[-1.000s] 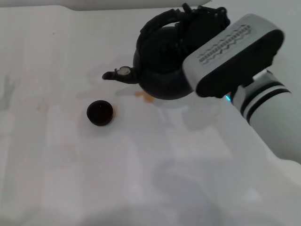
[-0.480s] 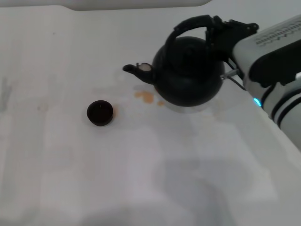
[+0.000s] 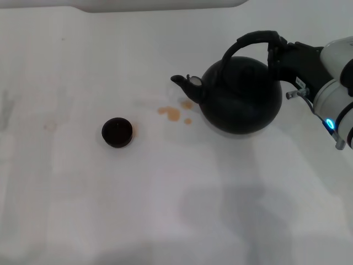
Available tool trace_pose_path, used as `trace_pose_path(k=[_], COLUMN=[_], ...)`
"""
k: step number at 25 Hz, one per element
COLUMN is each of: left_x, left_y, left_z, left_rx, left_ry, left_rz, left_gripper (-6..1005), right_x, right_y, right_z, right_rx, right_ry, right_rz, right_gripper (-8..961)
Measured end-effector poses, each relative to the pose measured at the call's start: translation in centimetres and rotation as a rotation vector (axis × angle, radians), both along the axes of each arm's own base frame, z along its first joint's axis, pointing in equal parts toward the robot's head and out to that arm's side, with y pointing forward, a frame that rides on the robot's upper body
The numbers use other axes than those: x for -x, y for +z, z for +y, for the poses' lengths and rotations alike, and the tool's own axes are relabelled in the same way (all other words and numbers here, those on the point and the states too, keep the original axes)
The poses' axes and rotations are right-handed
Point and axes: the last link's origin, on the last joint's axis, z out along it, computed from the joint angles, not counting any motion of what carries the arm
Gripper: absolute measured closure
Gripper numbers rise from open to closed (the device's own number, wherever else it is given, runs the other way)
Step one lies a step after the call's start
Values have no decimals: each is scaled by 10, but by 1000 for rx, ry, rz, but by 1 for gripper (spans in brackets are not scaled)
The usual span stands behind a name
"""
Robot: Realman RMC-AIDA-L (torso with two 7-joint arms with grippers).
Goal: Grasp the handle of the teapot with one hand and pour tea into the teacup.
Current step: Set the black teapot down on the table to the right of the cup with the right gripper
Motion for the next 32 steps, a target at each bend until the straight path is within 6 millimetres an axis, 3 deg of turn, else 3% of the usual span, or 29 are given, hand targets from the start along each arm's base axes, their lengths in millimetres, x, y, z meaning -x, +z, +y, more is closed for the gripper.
trace_pose_path(k=[8,32], left_x=[0,-4], left_y=[0,-1], left_z=[1,5], left_rx=[-3,1], left_ry=[0,-16], left_rz=[-1,-2], left_gripper=[110,109], right_x=[-19,-27], right_y=[6,7], right_z=[1,4], right_rx=[9,98], right_ry=[-42,23], right_rz=[13,8], right_gripper=[856,857])
